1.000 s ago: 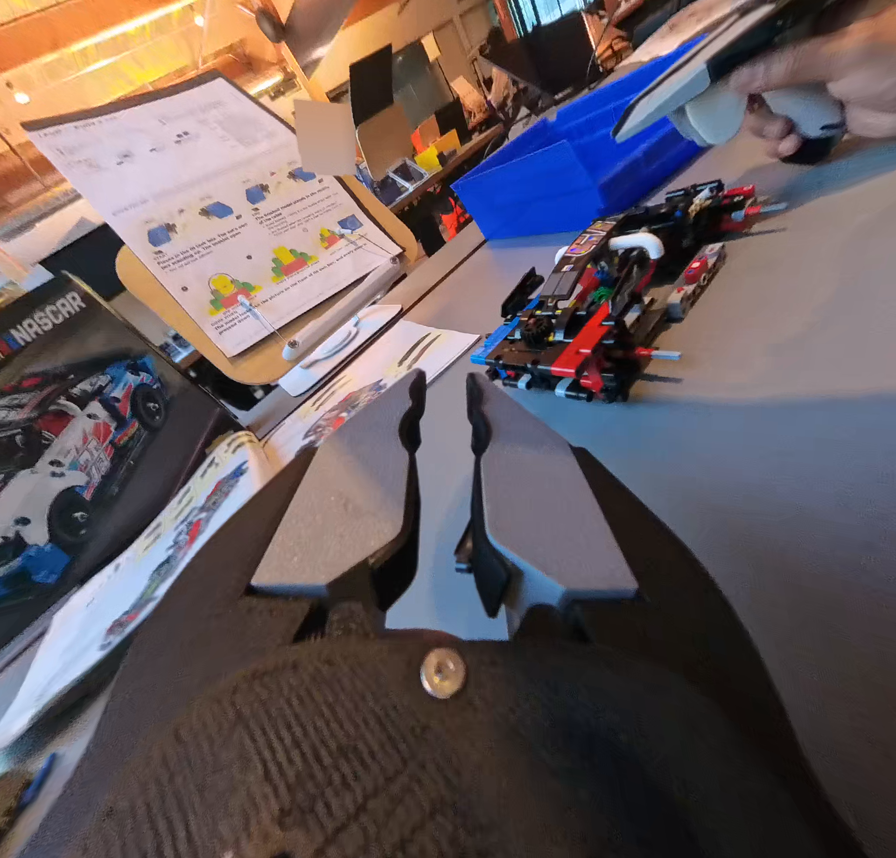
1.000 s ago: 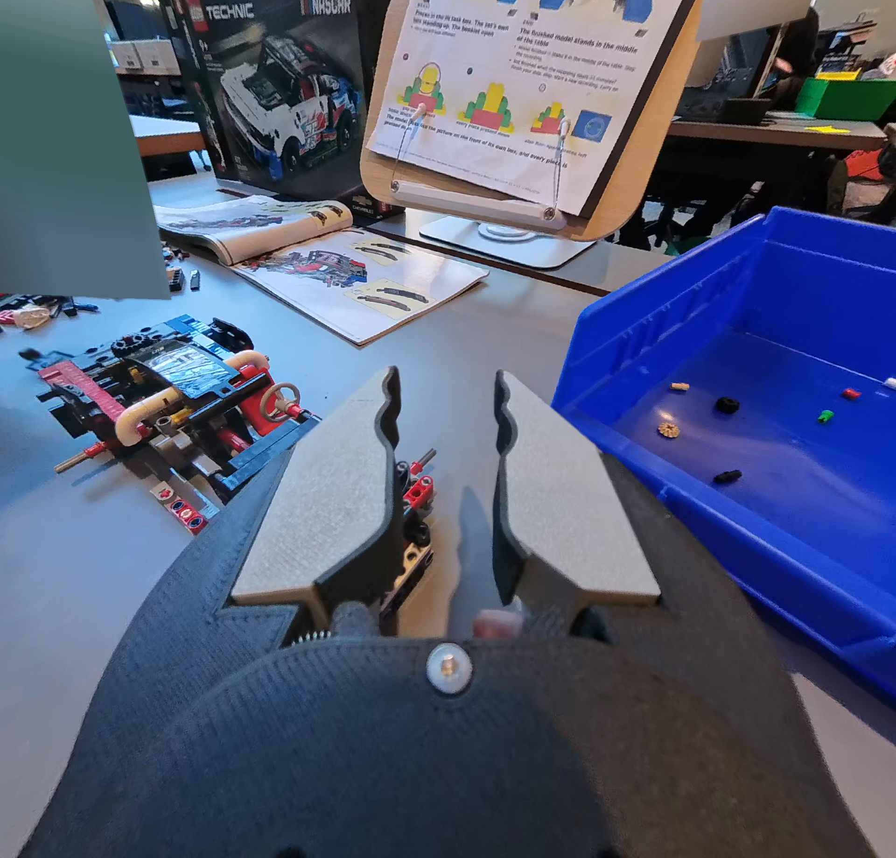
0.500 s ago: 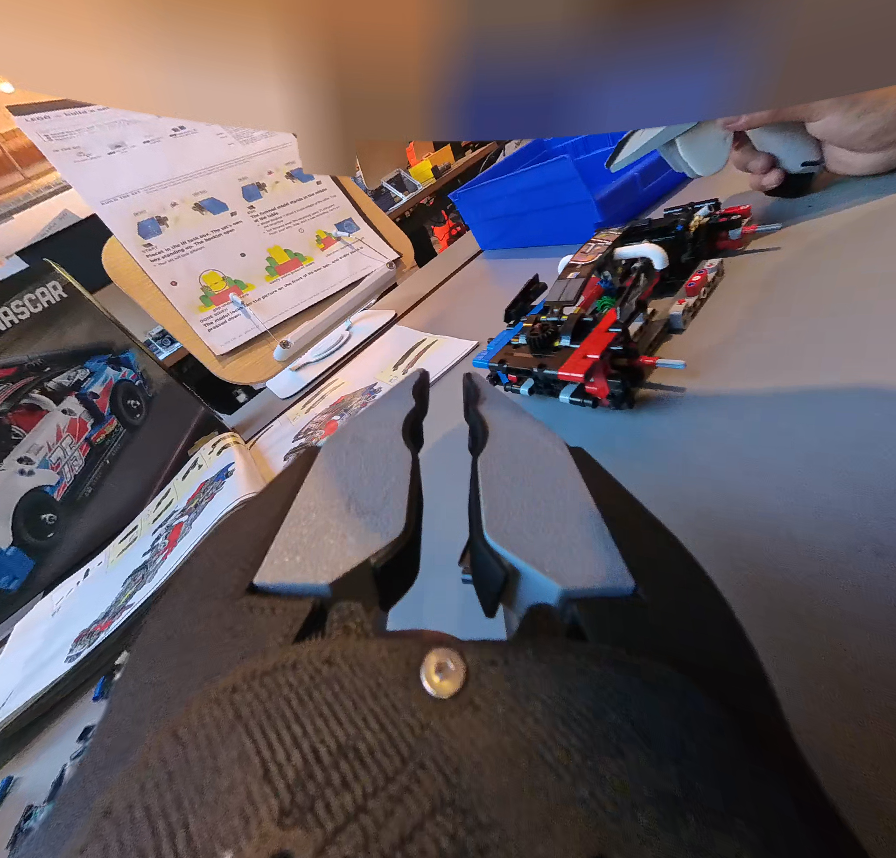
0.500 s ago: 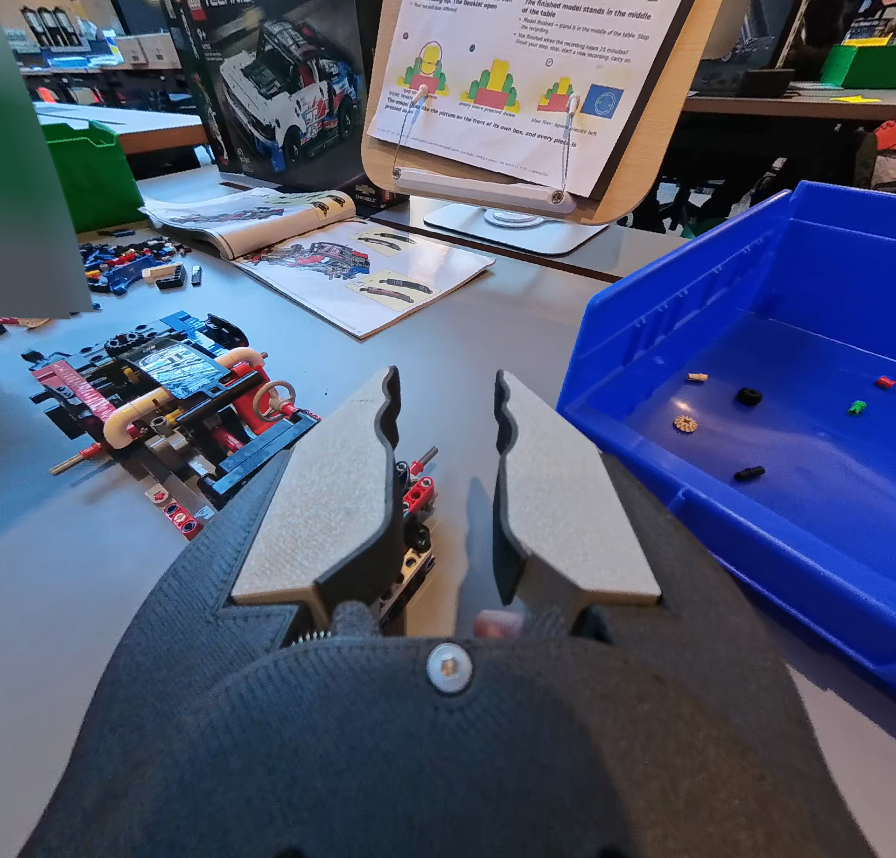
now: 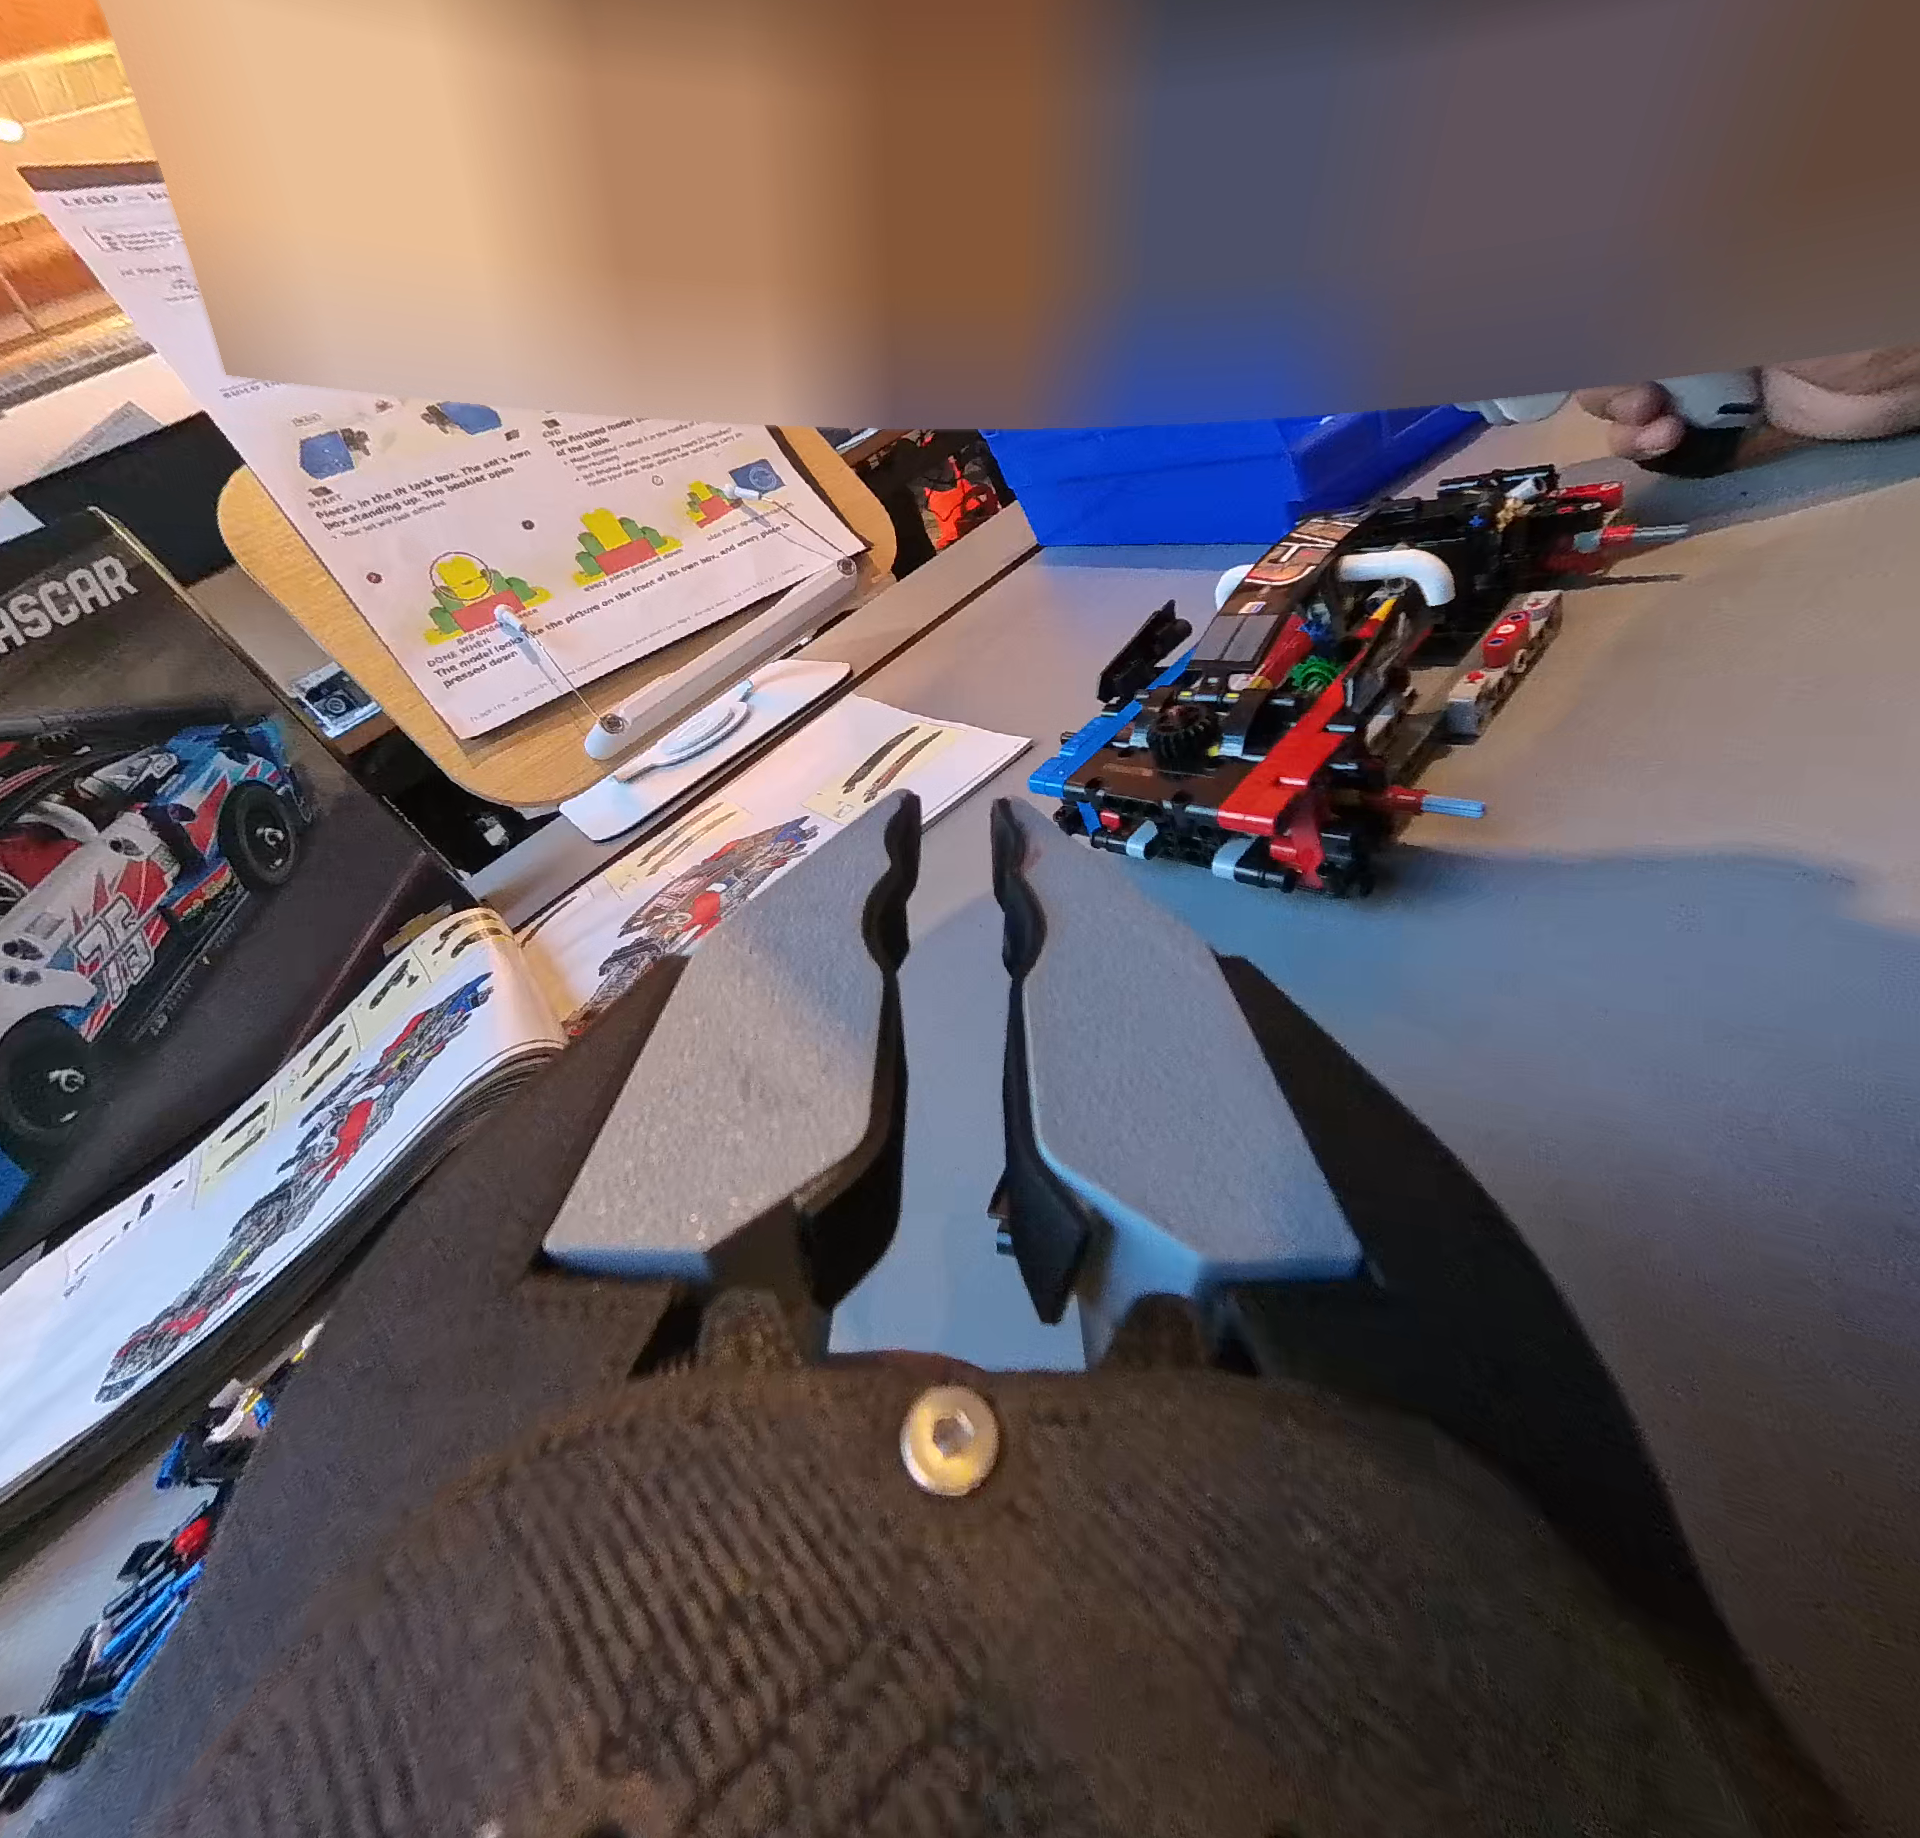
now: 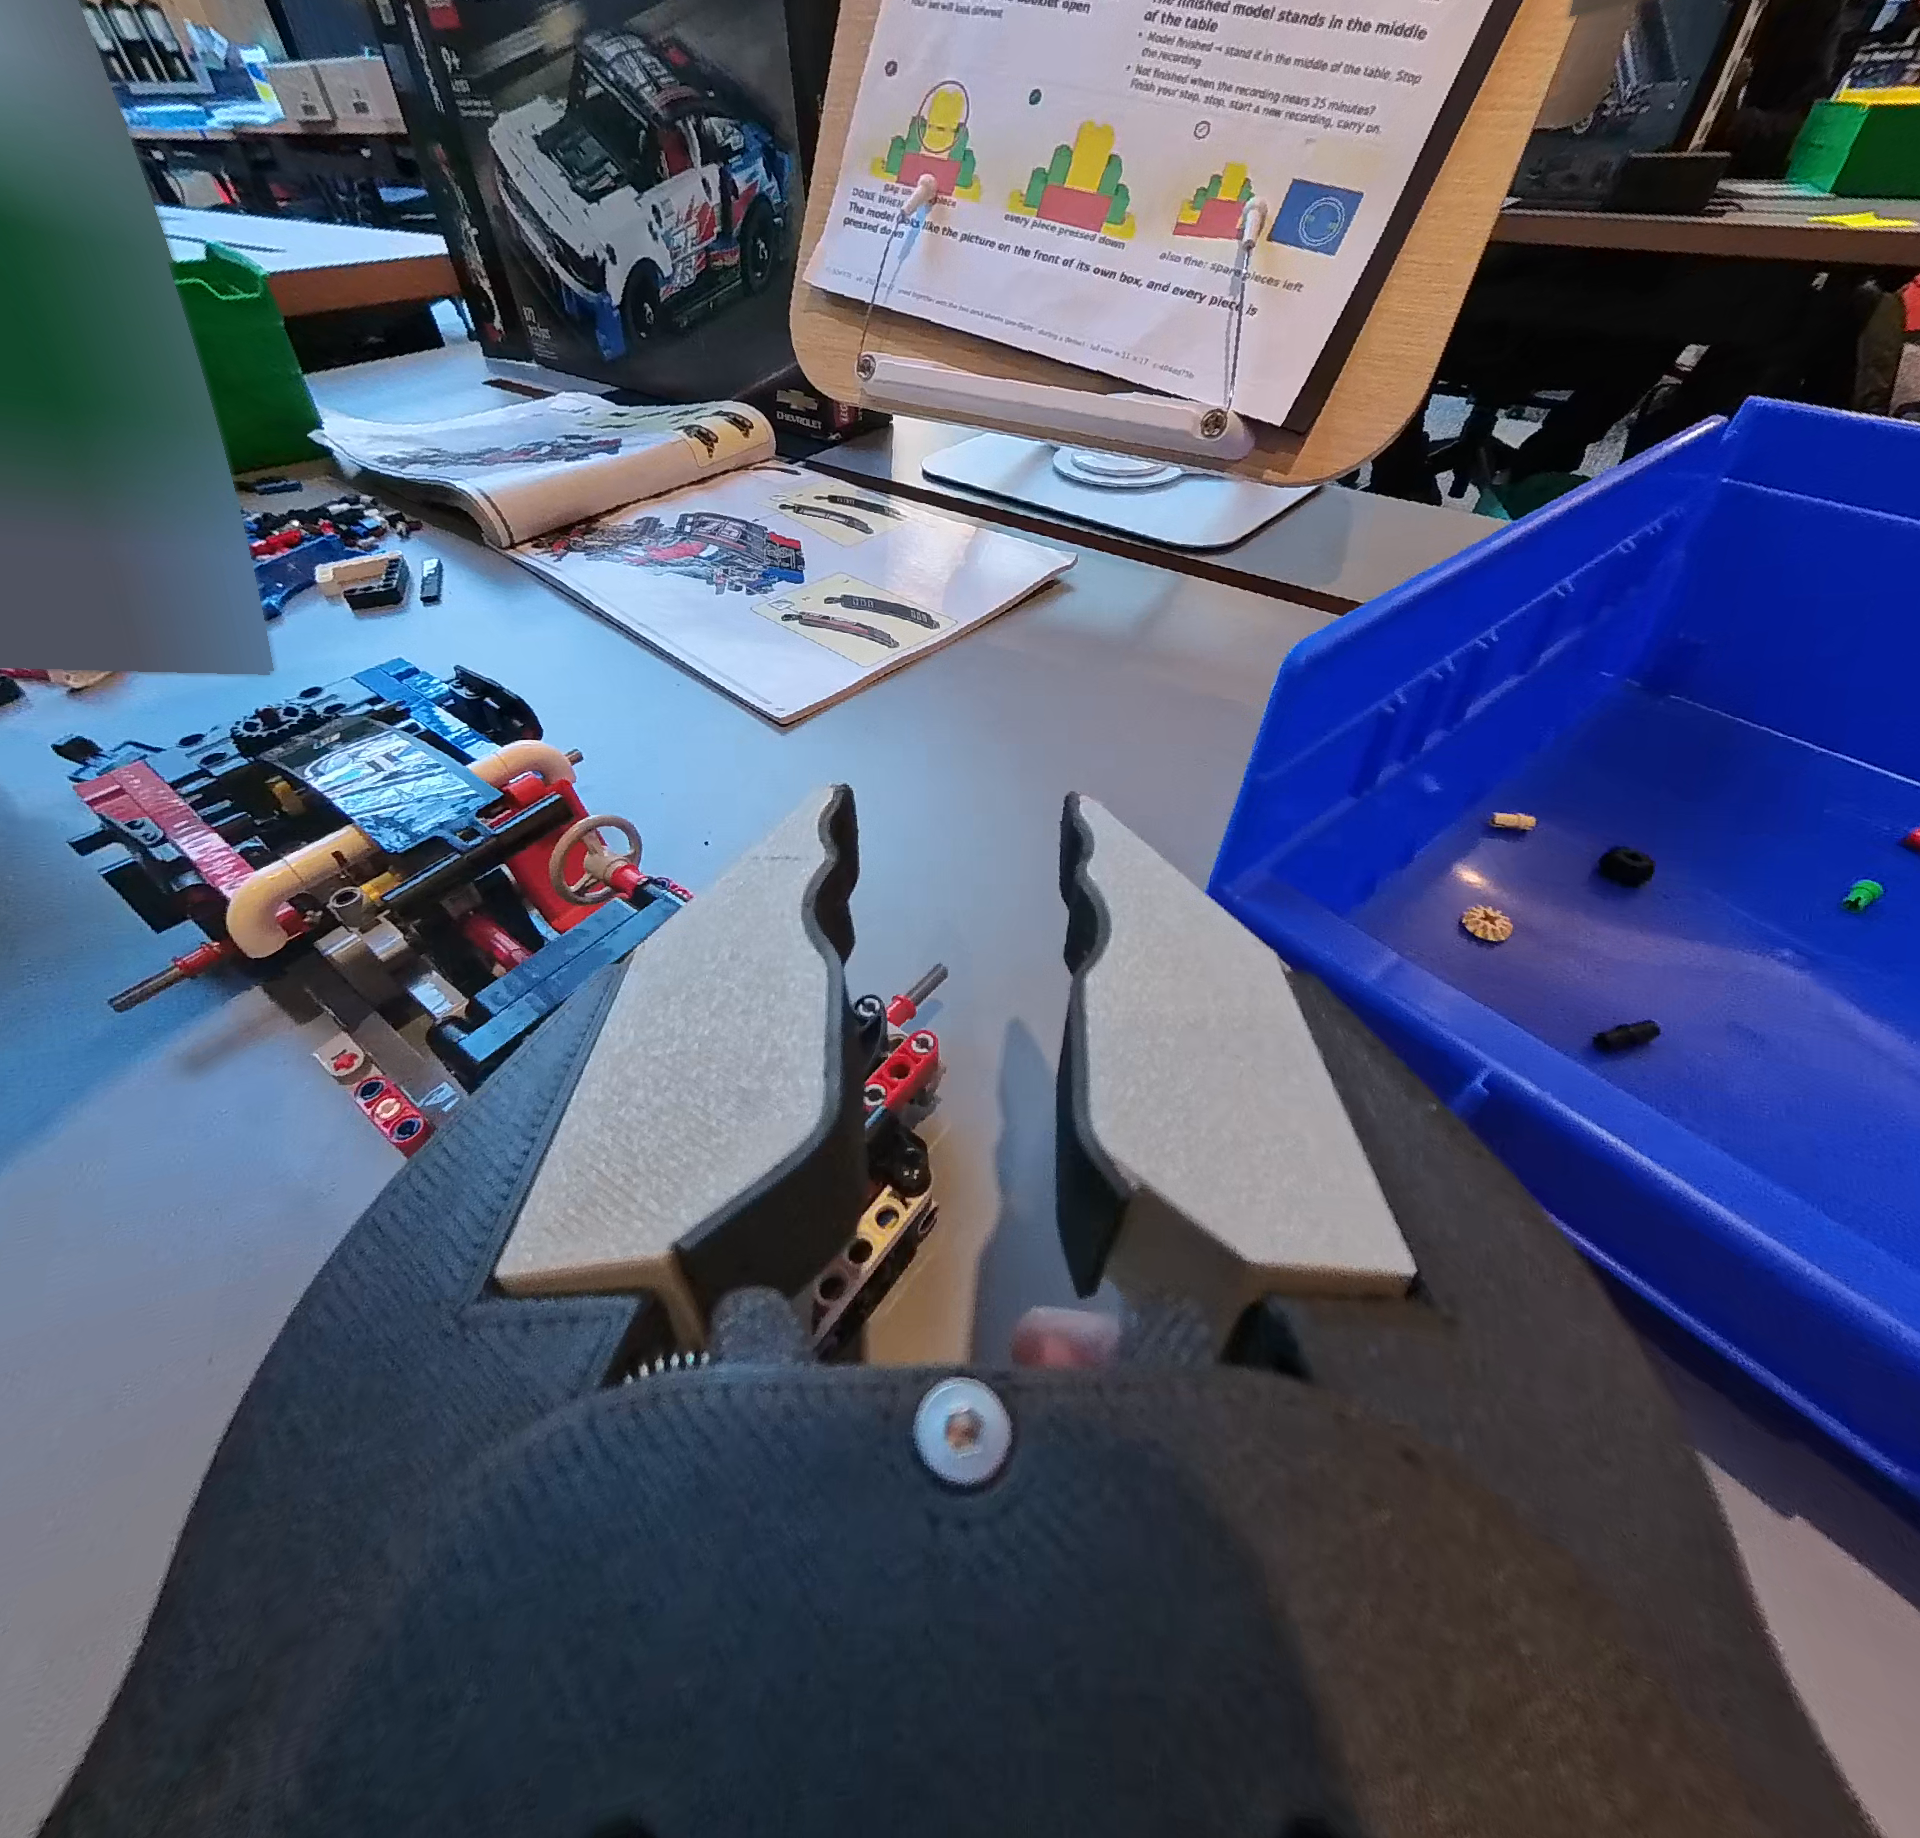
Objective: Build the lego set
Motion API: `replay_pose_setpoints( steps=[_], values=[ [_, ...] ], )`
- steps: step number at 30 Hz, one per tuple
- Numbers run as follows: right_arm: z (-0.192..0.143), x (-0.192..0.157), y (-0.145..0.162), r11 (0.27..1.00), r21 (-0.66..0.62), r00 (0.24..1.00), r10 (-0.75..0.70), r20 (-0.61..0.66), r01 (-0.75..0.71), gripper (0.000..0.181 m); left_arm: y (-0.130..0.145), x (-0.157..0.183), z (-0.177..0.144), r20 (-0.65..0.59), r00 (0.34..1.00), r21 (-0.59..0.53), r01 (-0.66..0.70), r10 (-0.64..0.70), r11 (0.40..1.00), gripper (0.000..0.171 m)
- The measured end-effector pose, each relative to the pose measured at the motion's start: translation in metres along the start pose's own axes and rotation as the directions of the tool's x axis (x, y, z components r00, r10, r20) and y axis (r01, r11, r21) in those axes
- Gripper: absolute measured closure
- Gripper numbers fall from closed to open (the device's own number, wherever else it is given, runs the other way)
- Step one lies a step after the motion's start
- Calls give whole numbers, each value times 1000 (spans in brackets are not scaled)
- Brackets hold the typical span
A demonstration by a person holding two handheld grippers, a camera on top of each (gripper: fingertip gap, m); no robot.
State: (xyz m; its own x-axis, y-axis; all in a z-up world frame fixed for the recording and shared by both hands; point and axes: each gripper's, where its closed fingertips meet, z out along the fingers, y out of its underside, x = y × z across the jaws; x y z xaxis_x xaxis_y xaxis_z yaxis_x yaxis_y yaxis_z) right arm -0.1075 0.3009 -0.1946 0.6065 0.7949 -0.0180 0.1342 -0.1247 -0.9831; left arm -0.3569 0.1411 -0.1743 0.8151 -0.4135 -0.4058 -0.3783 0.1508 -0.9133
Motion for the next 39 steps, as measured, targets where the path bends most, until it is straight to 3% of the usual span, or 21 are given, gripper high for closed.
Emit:
replay_pose_setpoints(
  steps=[30, 39],
  values=[
    [3, -4, 1, 1000, -12, 1000, -9, 21, 9, 145, -2, -8, -1, 0, 997, 22, 73, -73, 997, 161],
    [-1, -6, -5, 998, 2, 998, -62, 3, 62, 143, -3, 12, 1, 0, 995, 6, -105, 105, 994, 164]
  ],
)
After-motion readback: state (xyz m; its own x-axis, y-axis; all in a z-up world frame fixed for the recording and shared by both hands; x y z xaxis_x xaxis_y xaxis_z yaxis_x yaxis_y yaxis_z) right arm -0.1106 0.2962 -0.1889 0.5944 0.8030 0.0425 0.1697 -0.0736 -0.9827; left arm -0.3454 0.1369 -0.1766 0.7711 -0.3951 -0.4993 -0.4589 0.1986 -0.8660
